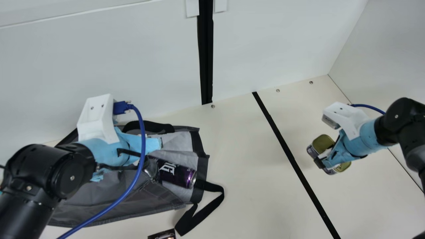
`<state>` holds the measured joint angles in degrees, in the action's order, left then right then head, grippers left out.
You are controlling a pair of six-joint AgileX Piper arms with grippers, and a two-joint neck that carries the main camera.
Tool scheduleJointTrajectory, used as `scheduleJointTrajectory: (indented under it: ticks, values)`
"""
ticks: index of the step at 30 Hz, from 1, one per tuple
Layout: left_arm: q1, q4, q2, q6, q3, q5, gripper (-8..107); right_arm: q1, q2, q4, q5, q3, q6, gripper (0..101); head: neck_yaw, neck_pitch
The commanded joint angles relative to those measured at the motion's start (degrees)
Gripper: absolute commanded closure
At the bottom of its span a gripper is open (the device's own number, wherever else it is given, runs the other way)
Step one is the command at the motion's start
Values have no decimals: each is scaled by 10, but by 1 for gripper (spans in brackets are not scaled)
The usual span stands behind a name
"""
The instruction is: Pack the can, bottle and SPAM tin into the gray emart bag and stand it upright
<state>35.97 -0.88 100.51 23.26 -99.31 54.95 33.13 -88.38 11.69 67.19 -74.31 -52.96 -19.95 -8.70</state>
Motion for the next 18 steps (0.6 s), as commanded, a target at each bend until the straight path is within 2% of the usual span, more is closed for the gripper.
scheduleJointTrajectory:
  ticks: [1,12,18]
  values:
    - [0,0,0,0,0,0,107,-19,-5,0,3,-8,2,101,0,-13]
    - [0,0,0,0,0,0,107,-102,-31,-1,24,-54,6,101,0,-13]
    - [0,0,0,0,0,0,107,-145,-41,0,27,-63,5,101,0,-13]
